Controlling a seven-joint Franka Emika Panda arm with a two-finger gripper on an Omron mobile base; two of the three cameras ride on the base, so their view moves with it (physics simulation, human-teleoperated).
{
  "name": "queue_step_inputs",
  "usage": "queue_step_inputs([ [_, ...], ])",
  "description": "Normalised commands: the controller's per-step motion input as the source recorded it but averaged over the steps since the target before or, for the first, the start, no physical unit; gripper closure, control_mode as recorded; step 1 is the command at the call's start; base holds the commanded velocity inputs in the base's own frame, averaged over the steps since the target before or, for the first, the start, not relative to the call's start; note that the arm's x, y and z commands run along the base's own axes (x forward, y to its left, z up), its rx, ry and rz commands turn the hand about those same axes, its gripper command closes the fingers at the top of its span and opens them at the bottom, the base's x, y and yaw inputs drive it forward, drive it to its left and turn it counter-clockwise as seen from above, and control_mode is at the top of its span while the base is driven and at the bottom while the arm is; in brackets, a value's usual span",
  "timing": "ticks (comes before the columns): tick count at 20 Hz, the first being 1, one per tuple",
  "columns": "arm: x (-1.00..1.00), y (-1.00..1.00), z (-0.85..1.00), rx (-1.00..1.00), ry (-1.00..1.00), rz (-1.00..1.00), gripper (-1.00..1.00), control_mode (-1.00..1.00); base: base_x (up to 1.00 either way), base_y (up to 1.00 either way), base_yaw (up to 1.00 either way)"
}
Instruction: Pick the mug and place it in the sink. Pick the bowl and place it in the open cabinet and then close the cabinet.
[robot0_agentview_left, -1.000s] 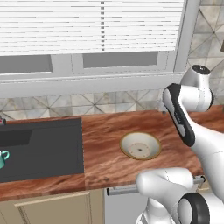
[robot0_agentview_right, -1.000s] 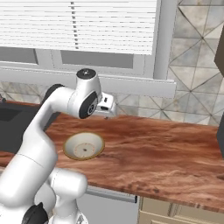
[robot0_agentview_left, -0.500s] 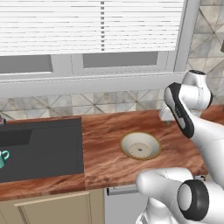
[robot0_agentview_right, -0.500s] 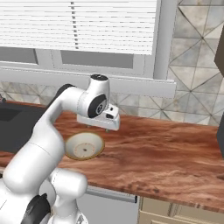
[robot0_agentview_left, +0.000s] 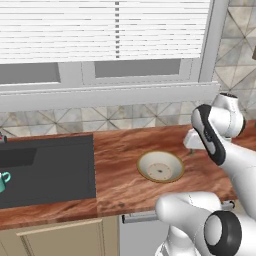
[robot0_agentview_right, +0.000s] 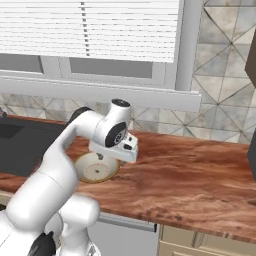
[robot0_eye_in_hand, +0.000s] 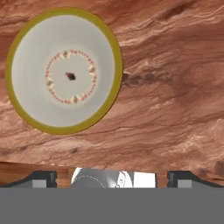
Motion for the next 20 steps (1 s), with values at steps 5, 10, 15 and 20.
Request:
queue_step_inputs([
  [5,-0.11,0.00,-0.44,0.23,-0.11,0.00,-1.00,-1.00,0.00,0.00,0.00],
  [10,0.00,0.00,-0.21,0.10,0.00,-0.02,-1.00,-1.00,0.00,0.00,0.00],
  [15,0.02,0.00,-0.05,0.01,0.01,-0.05,-1.00,-1.00,0.00,0.00,0.00],
  [20,0.00,0.00,-0.08,0.00,0.00,-0.07,-1.00,-1.00,0.00,0.00,0.00],
])
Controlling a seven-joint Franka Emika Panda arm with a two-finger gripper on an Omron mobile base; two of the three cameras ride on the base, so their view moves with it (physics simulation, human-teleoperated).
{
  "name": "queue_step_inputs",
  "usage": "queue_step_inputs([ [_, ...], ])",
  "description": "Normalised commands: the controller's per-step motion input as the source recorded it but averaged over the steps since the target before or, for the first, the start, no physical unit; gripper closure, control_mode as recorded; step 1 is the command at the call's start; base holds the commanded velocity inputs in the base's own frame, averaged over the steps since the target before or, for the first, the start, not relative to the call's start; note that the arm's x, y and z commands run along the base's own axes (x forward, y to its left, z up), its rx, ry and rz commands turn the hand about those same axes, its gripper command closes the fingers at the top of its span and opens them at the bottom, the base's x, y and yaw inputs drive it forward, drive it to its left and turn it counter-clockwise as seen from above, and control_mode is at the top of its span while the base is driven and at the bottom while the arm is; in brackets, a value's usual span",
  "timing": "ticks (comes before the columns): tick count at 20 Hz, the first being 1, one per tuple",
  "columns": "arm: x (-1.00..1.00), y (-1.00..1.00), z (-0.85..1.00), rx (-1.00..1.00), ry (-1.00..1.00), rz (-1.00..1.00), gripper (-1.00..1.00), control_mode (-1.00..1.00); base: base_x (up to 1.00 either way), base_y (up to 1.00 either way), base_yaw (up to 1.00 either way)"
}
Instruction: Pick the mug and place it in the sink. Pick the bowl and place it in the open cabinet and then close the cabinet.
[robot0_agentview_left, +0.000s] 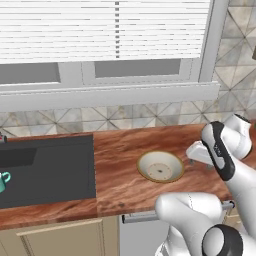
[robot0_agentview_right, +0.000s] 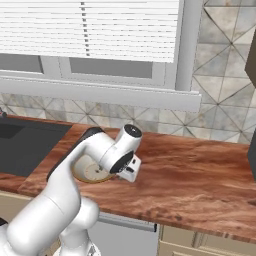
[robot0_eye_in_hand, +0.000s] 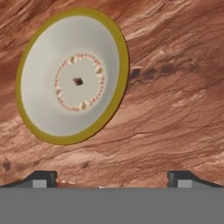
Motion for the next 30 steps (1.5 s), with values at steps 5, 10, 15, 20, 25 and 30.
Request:
queue_step_inputs([
  [5,0.06,0.00,-0.07,0.00,0.02,-0.08,-1.00,-1.00,0.00,0.00,0.00],
  [10,0.22,0.04,-0.11,0.00,0.00,-0.02,-1.00,-1.00,0.00,0.00,0.00],
  [15,0.21,0.01,-0.13,0.00,0.00,0.00,-1.00,-1.00,0.00,0.00,0.00],
  [20,0.21,0.00,-0.22,0.00,0.00,0.00,-1.00,-1.00,0.00,0.00,0.00],
  [25,0.22,0.00,-0.27,0.00,0.00,0.00,-1.00,-1.00,0.00,0.00,0.00],
  [30,0.25,0.00,-0.22,0.00,0.00,0.00,-1.00,-1.00,0.00,0.00,0.00],
])
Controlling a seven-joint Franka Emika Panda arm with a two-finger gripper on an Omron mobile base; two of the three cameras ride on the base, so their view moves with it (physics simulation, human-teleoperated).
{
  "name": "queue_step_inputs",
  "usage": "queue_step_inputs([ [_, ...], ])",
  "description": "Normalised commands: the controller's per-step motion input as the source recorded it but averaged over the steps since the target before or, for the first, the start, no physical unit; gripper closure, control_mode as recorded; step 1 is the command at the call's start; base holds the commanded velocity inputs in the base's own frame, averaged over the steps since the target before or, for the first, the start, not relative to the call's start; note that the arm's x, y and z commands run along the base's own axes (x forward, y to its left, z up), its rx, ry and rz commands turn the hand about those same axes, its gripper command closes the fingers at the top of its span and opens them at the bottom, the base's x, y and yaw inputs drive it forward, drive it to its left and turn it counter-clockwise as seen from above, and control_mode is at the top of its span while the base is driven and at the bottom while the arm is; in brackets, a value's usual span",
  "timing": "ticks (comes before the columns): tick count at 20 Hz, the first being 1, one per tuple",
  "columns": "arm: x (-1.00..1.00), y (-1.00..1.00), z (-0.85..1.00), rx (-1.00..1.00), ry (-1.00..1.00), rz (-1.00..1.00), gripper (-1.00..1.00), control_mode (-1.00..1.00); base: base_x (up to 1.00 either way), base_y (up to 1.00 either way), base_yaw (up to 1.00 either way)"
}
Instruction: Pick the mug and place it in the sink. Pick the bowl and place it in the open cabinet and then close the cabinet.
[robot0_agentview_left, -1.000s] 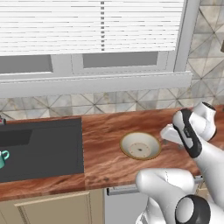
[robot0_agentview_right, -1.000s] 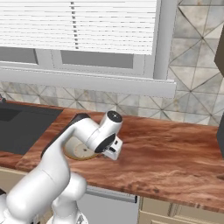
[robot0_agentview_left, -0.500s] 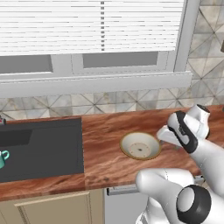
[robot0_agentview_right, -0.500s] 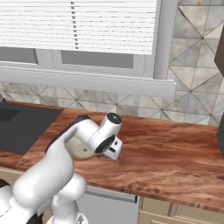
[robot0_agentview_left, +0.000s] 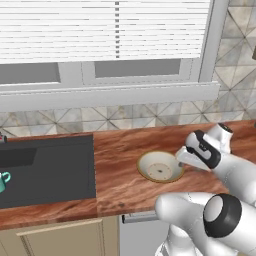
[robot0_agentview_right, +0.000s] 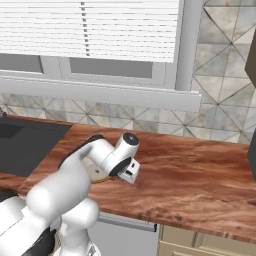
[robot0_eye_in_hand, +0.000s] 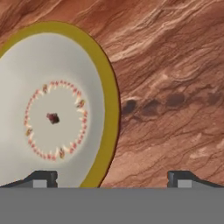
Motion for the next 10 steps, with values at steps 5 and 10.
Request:
queue_step_inputs([
  [5,0.23,0.00,-0.22,0.00,0.00,-0.01,-1.00,-1.00,0.00,0.00,0.00],
  [10,0.18,0.00,-0.21,0.00,0.00,-0.01,-1.00,-1.00,0.00,0.00,0.00],
])
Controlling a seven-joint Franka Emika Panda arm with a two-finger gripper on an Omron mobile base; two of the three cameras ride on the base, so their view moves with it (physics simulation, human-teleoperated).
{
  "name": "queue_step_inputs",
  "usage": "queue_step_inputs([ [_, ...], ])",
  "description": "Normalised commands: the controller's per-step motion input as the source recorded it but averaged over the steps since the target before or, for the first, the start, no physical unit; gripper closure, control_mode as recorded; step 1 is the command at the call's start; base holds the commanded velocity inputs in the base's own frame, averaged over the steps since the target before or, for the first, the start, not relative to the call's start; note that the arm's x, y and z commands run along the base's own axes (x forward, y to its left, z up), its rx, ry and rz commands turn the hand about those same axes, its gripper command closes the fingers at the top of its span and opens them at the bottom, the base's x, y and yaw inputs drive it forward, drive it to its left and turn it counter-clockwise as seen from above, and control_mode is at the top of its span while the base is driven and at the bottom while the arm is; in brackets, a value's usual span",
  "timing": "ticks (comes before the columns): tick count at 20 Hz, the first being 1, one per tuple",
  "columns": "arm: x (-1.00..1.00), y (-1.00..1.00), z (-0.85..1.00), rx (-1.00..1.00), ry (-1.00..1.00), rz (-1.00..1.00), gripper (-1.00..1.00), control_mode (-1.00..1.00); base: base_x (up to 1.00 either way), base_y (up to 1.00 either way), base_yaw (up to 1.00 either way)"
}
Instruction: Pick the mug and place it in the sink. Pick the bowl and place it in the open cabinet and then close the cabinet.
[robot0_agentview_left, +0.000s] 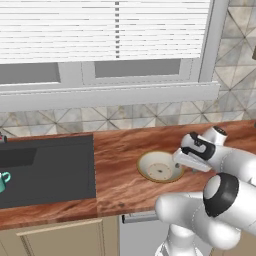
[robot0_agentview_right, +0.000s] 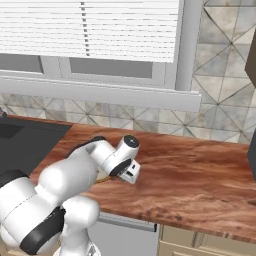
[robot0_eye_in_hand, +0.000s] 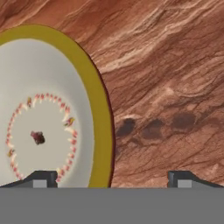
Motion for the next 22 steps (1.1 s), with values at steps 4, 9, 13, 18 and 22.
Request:
queue_step_inputs([
  [4,0.13,0.09,-0.16,0.00,0.00,-0.03,-1.00,-1.00,0.00,0.00,0.00],
  [9,0.10,0.12,-0.11,0.00,0.00,-0.03,-1.00,-1.00,0.00,0.00,0.00],
  [13,0.05,0.23,-0.10,0.00,0.00,-0.05,1.00,-1.00,0.00,0.00,0.00],
  [18,0.00,0.03,-0.08,0.00,0.00,-0.04,1.00,-1.00,0.00,0.00,0.00],
  [22,0.00,0.02,-0.06,0.00,0.00,-0.03,1.00,-1.00,0.00,0.00,0.00],
])
